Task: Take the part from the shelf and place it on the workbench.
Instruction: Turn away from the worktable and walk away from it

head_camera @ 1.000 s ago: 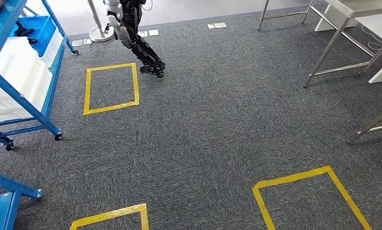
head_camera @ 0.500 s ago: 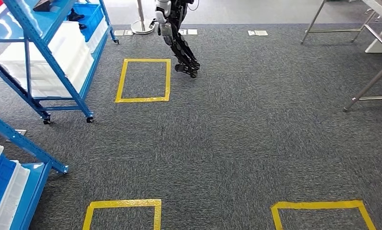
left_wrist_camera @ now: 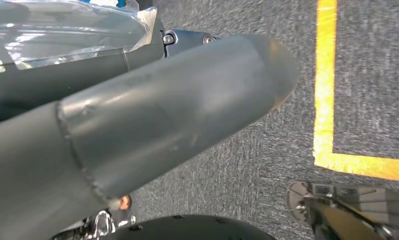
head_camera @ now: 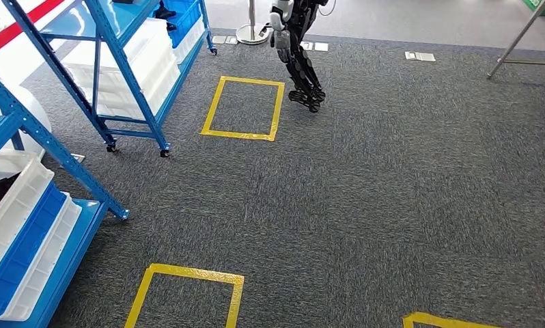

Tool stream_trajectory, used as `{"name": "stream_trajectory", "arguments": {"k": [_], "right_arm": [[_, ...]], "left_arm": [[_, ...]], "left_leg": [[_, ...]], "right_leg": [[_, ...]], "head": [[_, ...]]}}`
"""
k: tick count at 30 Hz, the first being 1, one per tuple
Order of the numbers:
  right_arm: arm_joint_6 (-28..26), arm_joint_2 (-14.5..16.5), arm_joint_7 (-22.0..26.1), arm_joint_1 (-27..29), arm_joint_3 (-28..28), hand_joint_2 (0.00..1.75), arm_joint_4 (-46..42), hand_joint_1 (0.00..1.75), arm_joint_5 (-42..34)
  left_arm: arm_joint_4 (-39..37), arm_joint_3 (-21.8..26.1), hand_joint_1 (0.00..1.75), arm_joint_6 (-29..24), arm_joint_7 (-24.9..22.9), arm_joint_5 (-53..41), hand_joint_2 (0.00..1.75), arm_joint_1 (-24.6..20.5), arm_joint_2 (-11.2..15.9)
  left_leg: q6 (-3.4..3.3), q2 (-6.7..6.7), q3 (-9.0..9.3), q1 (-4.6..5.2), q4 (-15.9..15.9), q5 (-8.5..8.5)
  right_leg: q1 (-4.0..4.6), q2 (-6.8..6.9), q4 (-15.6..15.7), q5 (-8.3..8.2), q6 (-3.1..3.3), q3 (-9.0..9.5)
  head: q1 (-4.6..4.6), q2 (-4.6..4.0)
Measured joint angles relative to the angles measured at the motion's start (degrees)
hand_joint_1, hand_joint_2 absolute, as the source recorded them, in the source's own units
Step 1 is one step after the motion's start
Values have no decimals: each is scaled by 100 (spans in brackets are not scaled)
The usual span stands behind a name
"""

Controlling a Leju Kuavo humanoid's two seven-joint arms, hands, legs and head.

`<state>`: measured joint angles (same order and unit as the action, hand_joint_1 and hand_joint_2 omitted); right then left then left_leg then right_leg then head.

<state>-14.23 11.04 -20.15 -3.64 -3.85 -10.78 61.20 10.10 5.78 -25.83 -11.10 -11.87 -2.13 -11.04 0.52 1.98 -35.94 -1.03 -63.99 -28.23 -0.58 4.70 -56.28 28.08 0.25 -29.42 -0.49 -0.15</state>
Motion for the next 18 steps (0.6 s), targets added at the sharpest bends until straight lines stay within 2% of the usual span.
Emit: {"name": "stream_trajectory", "arguments": {"k": [1, 2, 3, 5, 6, 7, 9, 10, 11, 12, 13, 14, 15, 16, 17, 18], "right_arm": [[0, 3, 0, -2, 0, 0, 0, 0, 2], [0, 5, 0, -3, 0, 0, 0, 0, 3], [0, 7, 0, -4, 0, 0, 0, 0, 3], [-1, 16, -1, -17, 1, 0, -1, 0, 3], [-2, 21, -1, -23, 1, 0, -1, 0, 3], [-2, 27, -1, -25, 2, 0, -1, 0, 4], [-2, 31, -1, -16, 2, 0, 2, 0, 4], [-2, 30, -1, -5, 3, 0, 5, 0, 3], [-2, 26, -2, 8, 4, 0, 8, 0, 0], [-2, 22, -2, 20, 5, 0, 10, 0, -3], [-2, 18, -2, 27, 8, 0, 10, 0, -5], [-3, 15, -2, 28, 9, 0, 11, 0, -8], [-4, 16, -2, 28, 11, 0, 11, 0, -11], [-5, 20, -2, 26, 12, 0, 13, 0, -14], [-7, 22, -2, 26, 13, 0, 15, 0, -17], [-10, 25, -2, 23, 15, 0, 16, 0, -19]], "left_arm": [[1, -1, 0, 0, -3, -2, 0, -9, 2], [1, -3, 0, 1, -2, -7, 0, -17, 2], [2, -6, 0, 2, -1, -13, 0, -22, 1], [1, -11, 0, 5, 2, -35, 0, -11, 1], [1, -14, 0, 7, 2, -48, 0, -4, 2], [1, -15, 0, 9, 3, -60, 0, -4, 5], [2, -19, 0, 30, 11, -77, 0, -13, 7], [2, -22, 0, 47, 20, -92, 0, -15, 8], [2, -26, 0, 67, 31, -109, 0, -11, 10], [2, -29, 0, 84, 42, -131, 0, -4, 17], [2, -34, 0, 98, 49, -152, 0, 3, 25], [2, -43, 0, 108, 55, -168, 0, 7, 32], [2, -56, 0, 115, 61, -183, 0, 8, 38], [2, -73, 0, 120, 67, -195, 0, 6, 41], [2, -93, 0, 122, 71, -204, 0, 5, 45], [1, -110, 0, 124, 74, -214, 0, 7, 51]], "left_leg": [[-24, 108, 196, 11, 340, 107], [-54, 180, 311, 27, 545, 152], [-87, 198, 351, 51, 630, 156], [-175, 60, 348, 68, 663, 188], [-223, -4, 356, 63, 693, 217], [-270, -70, 364, 50, 724, 247], [-323, -210, 354, 39, 746, 281], [-332, -290, 344, 41, 745, 286], [-334, -373, 338, 44, 743, 289], [-333, -455, 336, 45, 741, 291], [-329, -537, 340, 45, 738, 294], [-321, -618, 345, 42, 734, 297], [-306, -695, 345, 41, 729, 299], [-280, -771, 341, 52, 714, 296], [-249, -831, 331, 62, 702, 293], [-212, -881, 315, 69, 696, 293]], "right_leg": [[18, 52, -2, 16, -21, 3], [37, 99, -3, 32, -48, 19], [55, 148, -1, 43, -79, 33], [61, 228, -7, 64, -146, 60], [52, 164, -76, 118, -168, 36], [41, 31, -265, 231, -172, -42], [10, -306, -997, 581, -141, -380], [3, -397, -1413, 734, -137, -582], [-1, -433, -1696, 814, -153, -726], [-1, -449, -1779, 803, -187, -776], [-8, -465, -1619, 695, -235, -710], [-25, -508, -1258, 521, -288, -548], [-56, -627, -809, 336, -335, -350], [-74, -731, -424, 182, -350, -189], [-85, -810, -174, 90, -337, -90], [-79, -850, -67, 54, -299, -45]], "head": [[8, 0], [17, 0], [28, 0], [39, 0], [43, 0], [48, 0], [63, 0], [66, 0], [65, 0], [67, 0], [68, 0], [68, 0], [73, 0], [74, 0], [73, 0], [70, 0]]}}
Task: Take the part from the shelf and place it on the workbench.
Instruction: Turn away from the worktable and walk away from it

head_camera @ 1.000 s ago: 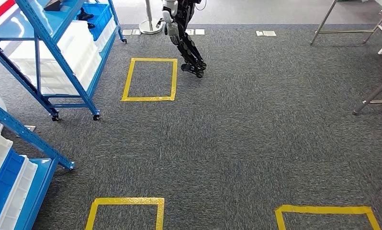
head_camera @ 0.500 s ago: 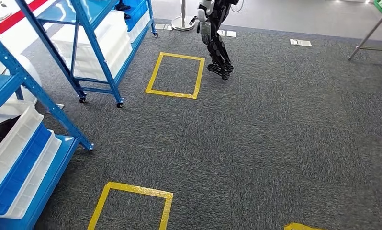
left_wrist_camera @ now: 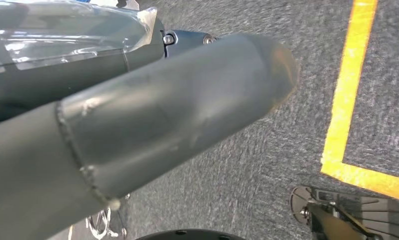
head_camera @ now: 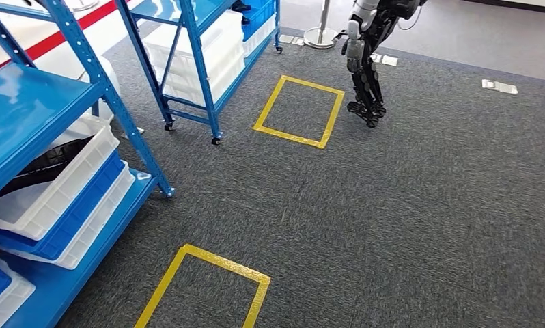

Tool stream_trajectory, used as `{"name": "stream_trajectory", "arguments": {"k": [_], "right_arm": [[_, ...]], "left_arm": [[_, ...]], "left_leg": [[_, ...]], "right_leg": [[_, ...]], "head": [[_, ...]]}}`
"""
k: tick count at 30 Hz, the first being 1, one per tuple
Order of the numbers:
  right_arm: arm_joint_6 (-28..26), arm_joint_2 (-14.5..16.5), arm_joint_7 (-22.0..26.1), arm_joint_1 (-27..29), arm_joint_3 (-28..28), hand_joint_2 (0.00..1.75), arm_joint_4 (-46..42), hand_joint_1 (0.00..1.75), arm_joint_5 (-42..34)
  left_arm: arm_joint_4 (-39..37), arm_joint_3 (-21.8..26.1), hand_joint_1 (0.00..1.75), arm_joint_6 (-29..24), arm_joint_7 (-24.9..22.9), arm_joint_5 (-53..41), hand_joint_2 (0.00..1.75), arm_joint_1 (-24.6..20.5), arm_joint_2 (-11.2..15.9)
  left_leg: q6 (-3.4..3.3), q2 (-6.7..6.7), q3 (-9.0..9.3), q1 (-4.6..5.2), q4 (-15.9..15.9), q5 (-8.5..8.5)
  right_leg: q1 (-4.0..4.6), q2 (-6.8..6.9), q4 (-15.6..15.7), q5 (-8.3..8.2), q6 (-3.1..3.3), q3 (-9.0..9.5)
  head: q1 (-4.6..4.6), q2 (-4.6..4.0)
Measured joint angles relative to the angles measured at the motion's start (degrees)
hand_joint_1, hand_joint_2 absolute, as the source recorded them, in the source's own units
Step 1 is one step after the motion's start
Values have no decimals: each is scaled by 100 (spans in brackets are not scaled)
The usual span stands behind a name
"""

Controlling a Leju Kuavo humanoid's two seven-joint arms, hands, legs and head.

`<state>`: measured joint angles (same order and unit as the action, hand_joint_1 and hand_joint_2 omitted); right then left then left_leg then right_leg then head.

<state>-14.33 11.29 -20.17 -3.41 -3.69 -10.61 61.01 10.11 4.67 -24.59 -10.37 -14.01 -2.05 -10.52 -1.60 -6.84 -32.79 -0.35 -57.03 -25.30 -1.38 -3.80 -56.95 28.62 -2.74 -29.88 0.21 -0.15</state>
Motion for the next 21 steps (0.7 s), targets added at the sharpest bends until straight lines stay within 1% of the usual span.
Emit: {"name": "stream_trajectory", "arguments": {"k": [1, 2, 3, 4, 5, 6, 7, 8, 9, 10, 11, 12, 13, 14, 15, 16, 17, 18, 19, 20, 21], "right_arm": [[-2, 2, -1, -4, 4, 0, 1, 0, -3], [-4, 8, -1, -7, 10, 0, 1, 0, -6], [-8, 13, -2, -12, 19, 0, 1, 0, -9], [-9, 21, -2, -13, 26, 0, 1, 0, -11], [-11, 28, -2, -11, 31, 0, 1, 0, -12], [-12, 31, -1, -5, 35, 0, 1, 0, -14], [-13, 32, -1, 5, 42, 0, 1, 0, -17], [-15, 30, 0, 13, 54, 0, 1, 0, -25], [-19, 28, 0, 18, 68, 0, 1, 0, -35], [-22, 26, 0, 17, 81, 0, 1, 0, -47], [-26, 27, 0, 13, 91, 0, 1, 0, -58], [-28, 29, 0, 9, 98, 0, 1, 0, -66], [-29, 30, 0, 7, 105, 0, 1, 0, -70], [-30, 31, 0, 6, 113, 0, 1, 0, -72], [-29, 30, 0, 4, 119, 0, 1, 0, -70], [-29, 31, 0, 0, 124, 0, 1, 0, -68], [-28, 34, 1, -7, 126, 0, 1, 0, -57], [-27, 38, 3, -16, 127, 0, 0, 0, -42], [-24, 43, 6, -21, 127, 0, -1, 0, -22], [-19, 47, 9, -24, 127, 0, -1, 0, -1], [-14, 47, 12, -20, 127, 0, -1, 0, 12]], "left_arm": [[-1, -14, 0, 3, 1, -10, 0, 7, 6], [-1, -26, 0, 5, 1, -16, 0, 15, 15], [-2, -34, 0, 7, 1, -20, 0, 24, 23], [-2, -40, 0, 9, 1, -22, 0, 28, 29], [-2, -46, 0, 9, 1, -22, 0, 25, 34], [-2, -50, 0, 9, 1, -22, 0, 20, 35], [-2, -52, 0, 9, 2, -26, 0, 14, 37], [-2, -54, 0, 10, 3, -31, 0, 12, 38], [-2, -55, 0, 17, 6, -39, 0, 15, 40], [-2, -56, 0, 26, 10, -51, 0, 21, 44], [-2, -57, 0, 36, 14, -63, 0, 24, 49], [-2, -58, 0, 46, 19, -75, 0, 23, 57], [-2, -60, 0, 52, 23, -85, 0, 14, 64], [-2, -61, 0, 55, 26, -91, 0, 2, 68], [-2, -63, 0, 56, 25, -93, 0, -7, 72], [-2, -63, 0, 53, 17, -92, 0, -12, 73], [-2, -63, 0, 43, -1, -87, 0, -10, 74], [-2, -63, 0, 24, -26, -73, 0, -3, 73], [-2, -60, 0, -6, -54, -54, 0, 0, 72], [-2, -57, 0, -35, -75, -34, 0, -5, 69], [-2, -55, 0, -58, -88, -15, 0, -12, 65]], "left_leg": [[38, -48, -16, 0, -3, 4], [70, -75, -35, -14, -3, 10], [97, -5, -64, -21, -41, -15], [120, 132, -126, -23, -161, -97], [139, 304, -239, -23, -406, -251], [158, 481, -410, -21, -771, -455], [177, 570, -610, -27, -1193, -657], [191, 606, -784, -33, -1554, -794], [197, 625, -875, -37, -1738, -824], [197, 645, -847, -38, -1689, -742], [188, 686, -695, -39, -1405, -573], [167, 793, -461, -35, -982, -376], [144, 923, -241, -14, -580, -236], [112, 1021, -82, 5, -283, -148], [83, 1084, -7, 27, -129, -122], [57, 1060, -9, 52, -96, -133], [22, 986, -16, 55, -79, -120], [-13, 923, -9, 49, -54, -100], [-57, 858, 0, 33, -26, -74], [-97, 793, 9, 13, 1, -45], [-123, 727, 8, -3, 11, -26]], "right_leg": [[26, 51, 2, -12, 52, 3], [16, 109, 4, -25, 101, 14], [9, 165, 9, -41, 146, 27], [0, 229, 18, -55, 197, 29], [-7, 301, 27, -62, 244, 31], [15, 380, 27, -56, 282, 31], [35, 469, 27, -49, 311, 29], [52, 559, 27, -40, 325, 26], [64, 643, 26, -33, 334, 25], [70, 718, 26, -27, 341, 27], [73, 787, 26, -19, 341, 35], [79, 847, 25, -7, 335, 51], [102, 904, 21, 10, 317, 68], [123, 956, 19, 27, 293, 81], [143, 1005, 16, 42, 271, 91], [156, 1058, 19, 51, 246, 97], [164, 1109, 24, 58, 221, 113], [157, 1074, 2, 81, 193, 109], [150, 952, -83, 140, 175, 77], [142, 782, -288, 253, 174, -12], [117, 592, -615, 412, 188, -174]], "head": [[-4, 0], [-8, 0], [-11, 0], [-25, 0], [-43, 0], [-59, 0], [-74, 0], [-75, 0], [-75, 0], [-76, 0], [-76, 0], [-78, 0], [-78, 0], [-72, 0], [-70, 0], [-66, 0], [-66, 0], [-68, 0], [-64, 0], [-60, 0], [-54, 0]]}}
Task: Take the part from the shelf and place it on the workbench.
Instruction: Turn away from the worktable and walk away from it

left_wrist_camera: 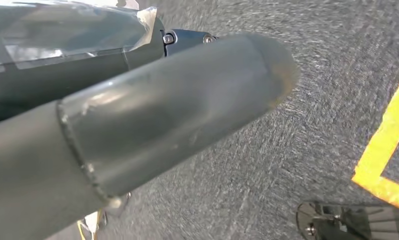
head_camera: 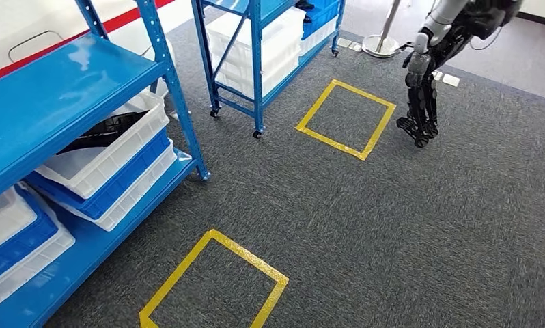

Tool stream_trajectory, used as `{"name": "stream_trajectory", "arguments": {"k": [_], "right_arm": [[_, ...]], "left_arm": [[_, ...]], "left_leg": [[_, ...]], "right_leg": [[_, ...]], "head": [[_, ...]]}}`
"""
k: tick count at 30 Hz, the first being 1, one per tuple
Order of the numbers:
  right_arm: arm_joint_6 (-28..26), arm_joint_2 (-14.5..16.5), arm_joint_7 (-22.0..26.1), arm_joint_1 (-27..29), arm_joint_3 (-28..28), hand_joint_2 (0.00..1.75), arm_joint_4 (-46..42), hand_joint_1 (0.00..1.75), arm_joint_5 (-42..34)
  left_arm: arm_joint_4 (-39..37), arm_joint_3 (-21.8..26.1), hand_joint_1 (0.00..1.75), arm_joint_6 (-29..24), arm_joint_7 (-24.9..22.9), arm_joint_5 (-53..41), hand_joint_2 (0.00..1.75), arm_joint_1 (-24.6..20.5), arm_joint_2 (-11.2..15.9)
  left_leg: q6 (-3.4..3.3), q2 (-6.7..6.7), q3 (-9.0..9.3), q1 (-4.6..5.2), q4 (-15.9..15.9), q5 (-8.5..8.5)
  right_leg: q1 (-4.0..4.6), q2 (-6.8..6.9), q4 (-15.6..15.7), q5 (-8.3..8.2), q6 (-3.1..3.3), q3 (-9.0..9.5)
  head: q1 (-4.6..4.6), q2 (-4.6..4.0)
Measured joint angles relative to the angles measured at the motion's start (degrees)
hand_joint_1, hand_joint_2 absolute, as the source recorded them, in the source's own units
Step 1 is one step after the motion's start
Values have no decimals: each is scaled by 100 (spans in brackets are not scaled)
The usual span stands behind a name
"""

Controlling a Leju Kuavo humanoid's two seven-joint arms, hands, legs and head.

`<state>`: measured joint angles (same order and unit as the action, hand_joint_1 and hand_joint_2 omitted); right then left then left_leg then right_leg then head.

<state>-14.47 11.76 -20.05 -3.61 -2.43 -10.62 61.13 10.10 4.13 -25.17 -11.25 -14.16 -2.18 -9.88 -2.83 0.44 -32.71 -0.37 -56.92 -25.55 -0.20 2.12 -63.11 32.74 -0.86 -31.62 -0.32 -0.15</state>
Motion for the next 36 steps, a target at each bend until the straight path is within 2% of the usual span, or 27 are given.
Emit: {"name": "stream_trajectory", "arguments": {"k": [1, 2, 3, 4, 5, 6, 7, 8, 10, 12, 14, 16, 17, 18, 19, 20, 21, 23, 25, 27, 28, 29, 31, 33, 34, 35, 36], "right_arm": [[5, -2, 2, 8, 0, 0, 1, 0, 8], [8, -7, 3, 16, 1, 0, 2, 0, 9], [8, -14, 3, 27, 1, 0, 4, 0, 9], [9, -21, 3, 33, 2, 0, 5, 0, 12], [10, -26, 6, 36, 2, 0, 6, 0, 16], [12, -28, 11, 33, 2, 0, 6, 0, 20], [16, -27, 16, 30, 2, 0, 7, 0, 25], [20, -26, 23, 26, 2, 0, 9, 0, 27], [26, -22, 28, 15, 2, 0, 12, 0, 35], [27, -18, 32, 5, 3, 0, 13, 0, 43], [27, -10, 37, 6, 4, 0, 13, 0, 44], [28, -7, 39, 19, 5, 0, 13, 0, 39], [28, -8, 39, 28, 5, 0, 13, 0, 32], [28, -11, 38, 35, 7, 0, 13, 0, 21], [28, -14, 38, 38, 8, 0, 13, 0, 9], [28, -15, 38, 35, 9, 0, 13, 0, -2], [28, -15, 38, 31, 10, 0, 13, 0, -14], [26, -14, 38, 24, 18, 0, 13, 0, -33], [21, -15, 38, 23, 37, 0, 13, 0, -48], [13, -9, 38, 20, 59, 0, 11, 0, -61], [8, -6, 38, 15, 70, 0, 9, 0, -68], [5, -2, 38, 11, 83, 0, 8, 0, -73], [2, -3, 38, 12, 103, 0, 6, 0, -85], [2, -14, 38, 32, 120, 0, 7, 0, -95], [2, -22, 38, 44, 128, 0, 7, 0, -97], [2, -28, 38, 53, 135, 0, 8, 0, -99], [0, -31, 38, 55, 140, 0, 8, 0, -100]], "left_arm": [[0, 2, 0, -15, -7, 12, 0, -11, -4], [0, 3, 0, -19, -10, 21, 0, -16, -10], [0, 3, 0, -21, -17, 29, 0, -12, -16], [0, 3, 0, -29, -26, 34, 0, -7, -22], [0, 4, 0, -44, -34, 37, 0, -1, -29], [0, 4, 0, -66, -41, 38, 0, 1, -39], [0, 5, 0, -90, -44, 39, 0, -1, -47], [0, 5, 0, -110, -45, 39, 0, -2, -54], [0, 5, 0, -128, -45, 36, 0, 4, -61], [0, 5, 0, -132, -45, 33, 0, 20, -64], [0, 5, 0, -133, -45, 24, 0, 27, -69], [0, 4, 0, -133, -42, -1, 0, 18, -76], [0, 3, 0, -130, -40, -14, 0, 14, -78], [0, 3, 0, -123, -39, -31, 0, 16, -78], [0, 2, 0, -106, -37, -49, 0, 22, -78], [0, 1, 0, -88, -34, -72, 0, 27, -76], [0, 0, 0, -68, -27, -100, 0, 30, -70], [0, -4, 0, -27, -11, -140, 0, 16, -55], [0, -15, 0, -4, -1, -167, 0, -2, -45], [0, -36, 0, 1, 3, -185, 0, 1, -42], [0, -46, 0, 3, 3, -189, 0, 9, -40], [0, -56, 0, 6, 3, -192, 0, 12, -39], [0, -79, 0, 15, 3, -201, 0, 3, -43], [0, -102, 0, 24, 3, -207, 0, -2, -49], [0, -108, 0, 25, 3, -207, 0, 6, -50], [0, -111, 0, 26, 3, -208, 0, 14, -50], [0, -113, 0, 29, 3, -212, 0, 19, -50]], "left_leg": [[-18, -76, -11, -5, 1, 10], [-22, -160, -19, -4, 0, 14], [-22, -249, -21, -7, -3, 17], [-18, -339, -20, -11, -7, 19], [-7, -431, -17, -20, -15, 21], [12, -519, -18, -30, -30, 20], [44, -598, -24, -31, -52, 15], [82, -670, -35, -28, -74, 5], [160, -762, -63, -19, -86, 3], [219, -793, -94, -45, -84, 14], [261, -539, -213, -56, -320, -139], [289, -199, -542, -49, -1021, -526], [298, -130, -737, -51, -1427, -705], [300, -102, -878, -52, -1718, -801], [295, -86, -915, -52, -1803, -785], [279, -60, -824, -50, -1642, -662], [252, 12, -623, -42, -1281, -477], [182, 319, -189, 9, -486, -200], [135, 471, -40, 67, -173, -145], [89, 310, -46, 68, -136, -115], [60, 233, -32, 54, -99, -88], [24, 154, -16, 33, -62, -57], [-24, 3, -12, 9, -27, -14], [-40, -181, -30, 5, -30, 0], [-39, -274, -32, 5, -33, 3], [-34, -370, -30, 3, -37, 5], [-23, -457, -26, 0, -45, 7]], "right_leg": [[-10, -120, -406, 174, 19, -192], [-24, -170, -795, 313, 19, -385], [-38, -185, -1030, 367, -8, -511], [-53, -194, -1043, 319, -58, -530], [-78, -212, -805, 176, -126, -432], [-116, -280, -390, -19, -198, -247], [-145, -391, 17, -182, -245, -69], [-161, -475, 332, -302, -253, 59], [-137, -539, 531, -371, -183, 138], [-133, -428, 542, -406, -86, 161], [-145, -303, 557, -434, 5, 173], [-114, -149, 562, -432, 74, 167], [-94, -61, 560, -425, 96, 162], [-78, 26, 560, -418, 107, 158], [-66, 107, 559, -412, 114, 156], [-57, 182, 559, -406, 120, 161], [-50, 250, 559, -398, 121, 173], [-14, 368, 558, -370, 99, 202], [20, 474, 556, -344, 58, 221], [36, 577, 566, -326, 6, 237], [35, 509, 529, -288, -19, 239], [31, 364, 404, -208, -29, 195], [4, -22, -178, 81, -5, -57], [-12, -168, -924, 358, 2, -429], [-20, -184, -1091, 386, -28, -524], [-31, -195, -1038, 312, -79, -515], [-51, -222, -728, 143, -140, -383]], "head": [[4, 0], [5, 0], [4, 0], [5, 0], [3, 0], [4, 0], [11, 0], [17, 0], [16, 0], [2, 0], [-22, 0], [-54, 0], [-65, 0], [-63, 0], [-65, 0], [-66, 0], [-67, 0], [-65, 0], [-60, 0], [-61, 0], [-53, 0], [-46, 0], [-22, 0], [-13, 0], [-13, 0], [-11, 0], [-12, 0]]}}
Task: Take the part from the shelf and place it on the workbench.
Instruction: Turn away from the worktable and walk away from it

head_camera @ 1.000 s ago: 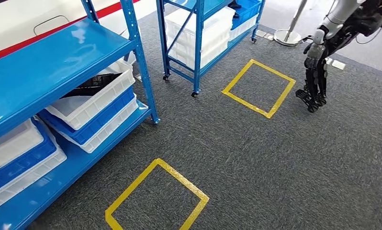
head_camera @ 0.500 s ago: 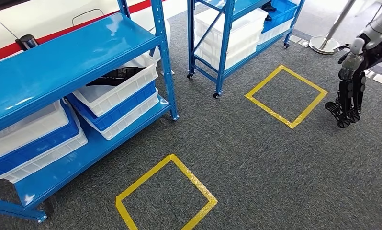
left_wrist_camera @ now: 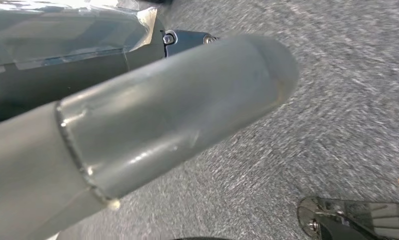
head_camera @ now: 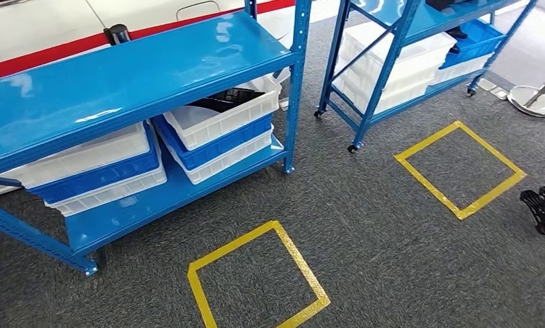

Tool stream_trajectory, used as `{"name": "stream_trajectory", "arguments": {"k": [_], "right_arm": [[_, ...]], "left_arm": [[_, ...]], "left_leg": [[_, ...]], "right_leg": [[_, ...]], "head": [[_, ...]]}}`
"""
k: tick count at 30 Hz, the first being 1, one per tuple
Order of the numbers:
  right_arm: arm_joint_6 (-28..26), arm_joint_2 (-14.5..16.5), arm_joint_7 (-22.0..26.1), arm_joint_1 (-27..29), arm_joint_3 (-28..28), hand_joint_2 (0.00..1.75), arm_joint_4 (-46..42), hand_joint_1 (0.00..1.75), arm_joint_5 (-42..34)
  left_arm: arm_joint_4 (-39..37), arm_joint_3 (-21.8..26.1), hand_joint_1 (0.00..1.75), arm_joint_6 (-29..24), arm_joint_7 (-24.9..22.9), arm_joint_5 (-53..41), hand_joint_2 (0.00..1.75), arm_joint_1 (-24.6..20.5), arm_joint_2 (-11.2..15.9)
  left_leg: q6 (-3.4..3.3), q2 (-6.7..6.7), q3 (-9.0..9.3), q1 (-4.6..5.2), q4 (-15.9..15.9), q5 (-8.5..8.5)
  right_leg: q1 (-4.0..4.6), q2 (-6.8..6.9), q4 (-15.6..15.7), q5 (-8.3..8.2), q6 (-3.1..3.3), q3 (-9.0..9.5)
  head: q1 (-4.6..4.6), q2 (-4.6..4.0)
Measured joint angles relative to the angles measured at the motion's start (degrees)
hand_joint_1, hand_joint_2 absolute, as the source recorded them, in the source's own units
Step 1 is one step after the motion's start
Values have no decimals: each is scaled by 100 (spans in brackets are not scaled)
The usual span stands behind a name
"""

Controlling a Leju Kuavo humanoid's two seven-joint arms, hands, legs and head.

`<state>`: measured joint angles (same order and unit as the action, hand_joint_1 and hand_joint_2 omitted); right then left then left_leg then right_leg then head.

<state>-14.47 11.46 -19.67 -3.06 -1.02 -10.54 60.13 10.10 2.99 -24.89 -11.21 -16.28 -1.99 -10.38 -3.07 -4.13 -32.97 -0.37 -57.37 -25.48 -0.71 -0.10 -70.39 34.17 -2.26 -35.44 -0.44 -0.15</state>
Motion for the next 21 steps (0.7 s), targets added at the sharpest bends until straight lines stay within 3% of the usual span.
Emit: {"name": "stream_trajectory", "arguments": {"k": [1, 3, 4, 7, 9, 11, 13, 14, 16, 18, 19, 21], "right_arm": [[-2, -1, 0, -2, 5, 0, 1, 0, -2], [-7, 2, 0, -12, 13, 0, 4, 0, -9], [-10, 3, 0, -17, 19, 0, 5, 0, -14], [-22, 13, -5, -28, 44, 0, 6, 0, -34], [-30, 30, -9, -23, 62, 0, 6, 0, -46], [-33, 40, -10, -9, 88, 0, 7, 0, -55], [-33, 37, -12, 8, 113, 0, 7, 0, -63], [-33, 33, -12, 11, 119, 0, 7, 0, -64], [-32, 34, -12, 2, 122, 0, 7, 0, -50], [-25, 41, -11, -10, 122, 0, 7, 0, -17], [-15, 44, -11, -15, 122, 0, 7, 0, 0], [10, 50, -11, -26, 122, 0, 6, 0, 41]], "left_arm": [[0, -6, 0, 3, 0, -7, 0, 1, 0], [0, -20, 0, 15, 0, -27, 0, -3, 4], [0, -26, 0, 23, 0, -38, 0, -2, 8], [0, -32, 0, 56, 0, -74, 0, 11, 25], [0, -38, 0, 70, -1, -104, 0, 10, 39], [0, -48, 0, 76, -2, -129, 0, -4, 44], [0, -66, 0, 82, -3, -148, 0, -5, 50], [0, -75, 0, 86, -4, -155, 0, 0, 53], [0, -94, 0, 90, -9, -162, 0, 5, 62], [0, -117, 0, 88, -19, -165, 0, -12, 71], [0, -126, 0, 84, -26, -163, 0, -21, 73], [0, -131, 0, 76, -43, -146, 0, -24, 75]], "left_leg": [[20, -84, -3, -4, -14, -2], [83, -218, -19, 8, -52, -15], [118, -261, -32, 14, -61, -19], [205, -311, -74, -2, -62, -8], [253, -59, -217, 0, -353, -195], [299, 257, -559, 0, -1070, -580], [323, 355, -865, -17, -1692, -797], [319, 378, -874, -22, -1718, -748], [269, 503, -534, -13, -1095, -400], [199, 744, -135, 36, -352, -154], [172, 819, -42, 61, -167, -118], [131, 747, -41, 92, -102, -118]], "right_leg": [[-35, -100, 450, -200, -60, 194], [-63, -274, 1124, -469, -79, 469], [-59, -324, 1255, -512, -47, 518], [-56, -184, 1271, -550, 92, 550], [-85, -55, 1287, -568, 178, 561], [-55, 96, 1287, -554, 232, 559], [-25, 267, 1285, -538, 252, 557], [-14, 349, 1285, -530, 260, 561], [3, 493, 1286, -511, 269, 586], [43, 607, 1283, -481, 248, 612], [61, 655, 1282, -467, 227, 619], [76, 761, 1296, -450, 178, 642]], "head": [[2, 0], [13, 0], [14, 0], [5, 0], [-31, 0], [-70, 0], [-73, 0], [-74, 0], [-75, 0], [-70, 0], [-71, 0], [-68, 0]]}}
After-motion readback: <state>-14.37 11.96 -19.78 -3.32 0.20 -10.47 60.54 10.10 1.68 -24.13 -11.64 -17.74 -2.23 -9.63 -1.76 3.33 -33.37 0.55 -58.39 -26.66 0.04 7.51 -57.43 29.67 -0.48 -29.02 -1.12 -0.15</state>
